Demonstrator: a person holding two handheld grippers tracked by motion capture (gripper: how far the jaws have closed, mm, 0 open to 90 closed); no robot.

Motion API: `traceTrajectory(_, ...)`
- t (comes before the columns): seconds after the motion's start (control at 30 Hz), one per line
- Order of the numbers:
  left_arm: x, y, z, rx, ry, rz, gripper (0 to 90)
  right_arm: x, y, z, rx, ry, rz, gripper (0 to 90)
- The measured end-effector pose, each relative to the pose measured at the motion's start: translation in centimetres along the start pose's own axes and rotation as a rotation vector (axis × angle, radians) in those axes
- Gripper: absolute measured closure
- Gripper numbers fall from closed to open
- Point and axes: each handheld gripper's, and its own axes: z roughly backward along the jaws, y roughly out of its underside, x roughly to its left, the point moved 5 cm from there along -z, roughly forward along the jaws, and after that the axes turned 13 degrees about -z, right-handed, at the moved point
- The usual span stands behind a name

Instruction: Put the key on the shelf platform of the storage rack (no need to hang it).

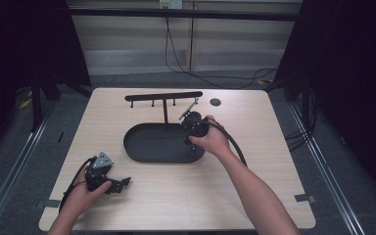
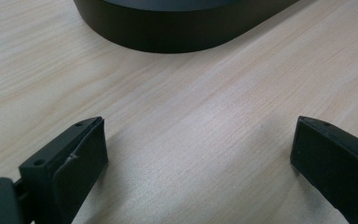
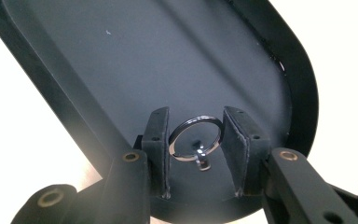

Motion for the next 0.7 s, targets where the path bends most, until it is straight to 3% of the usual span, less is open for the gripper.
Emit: traceTrajectory(0.7, 0.0, 0.0, 0.02, 0.002, 0.004, -0.001, 3.4, 0.04, 0.25, -0.93, 0.033, -0.007, 0.018, 63.2)
